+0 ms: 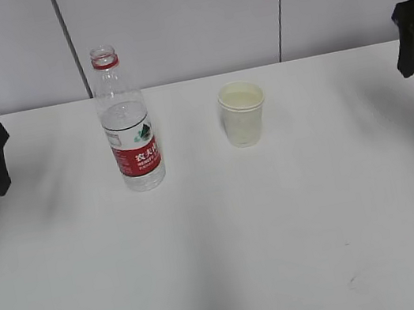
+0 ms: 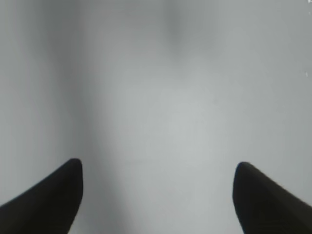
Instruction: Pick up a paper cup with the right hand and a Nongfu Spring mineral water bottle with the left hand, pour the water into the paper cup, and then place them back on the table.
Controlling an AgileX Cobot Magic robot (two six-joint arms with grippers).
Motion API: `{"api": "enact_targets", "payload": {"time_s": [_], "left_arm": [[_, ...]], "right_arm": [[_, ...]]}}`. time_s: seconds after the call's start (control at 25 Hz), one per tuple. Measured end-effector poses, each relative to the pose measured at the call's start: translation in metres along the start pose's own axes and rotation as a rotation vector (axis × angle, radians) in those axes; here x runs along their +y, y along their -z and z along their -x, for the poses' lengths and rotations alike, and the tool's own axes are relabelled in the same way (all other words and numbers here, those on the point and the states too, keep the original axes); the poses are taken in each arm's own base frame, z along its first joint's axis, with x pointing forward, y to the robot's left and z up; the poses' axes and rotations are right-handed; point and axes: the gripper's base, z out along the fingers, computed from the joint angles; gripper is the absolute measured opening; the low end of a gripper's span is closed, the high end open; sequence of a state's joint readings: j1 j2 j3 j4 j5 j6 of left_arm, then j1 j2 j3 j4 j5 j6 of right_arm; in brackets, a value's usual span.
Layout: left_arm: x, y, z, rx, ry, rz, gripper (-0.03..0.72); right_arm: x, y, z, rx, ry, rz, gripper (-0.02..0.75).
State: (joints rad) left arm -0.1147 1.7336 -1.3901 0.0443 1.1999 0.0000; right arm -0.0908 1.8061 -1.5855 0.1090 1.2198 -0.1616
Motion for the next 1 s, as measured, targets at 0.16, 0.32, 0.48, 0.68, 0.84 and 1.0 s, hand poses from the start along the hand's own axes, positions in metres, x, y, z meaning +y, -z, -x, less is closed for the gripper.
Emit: {"api": "enact_targets", "payload": {"time_s": [0.16, 0.32, 0.48, 0.68, 0.84, 1.0], "left_arm": [[0.0, 0.012, -0.005, -0.021, 0.002, 0.0, 0.573], [0.001, 0.03, -0.012, -0.063, 0.004, 0.0, 0.573], [0.001, 0.042, -0.026, -0.089, 0.005, 0.001, 0.573], [0.002, 0.048, -0.056, -0.088, 0.002, 0.01, 0.573], [0.001, 0.049, -0.077, -0.101, 0.002, 0.008, 0.573], [0.001, 0.049, -0.097, -0.101, 0.003, 0.005, 0.572]], "right_arm": [[0.002, 0.012, -0.007, -0.022, 0.003, 0.001, 0.589], [0.006, 0.022, -0.021, -0.026, 0.001, 0.007, 0.589], [0.009, 0.031, -0.037, -0.028, 0.001, 0.007, 0.589], [0.013, 0.041, -0.06, -0.03, 0.002, 0.007, 0.589], [0.015, 0.045, -0.08, -0.021, 0.001, 0.008, 0.589], [0.019, 0.049, -0.1, -0.019, 0.002, 0.01, 0.589]]}}
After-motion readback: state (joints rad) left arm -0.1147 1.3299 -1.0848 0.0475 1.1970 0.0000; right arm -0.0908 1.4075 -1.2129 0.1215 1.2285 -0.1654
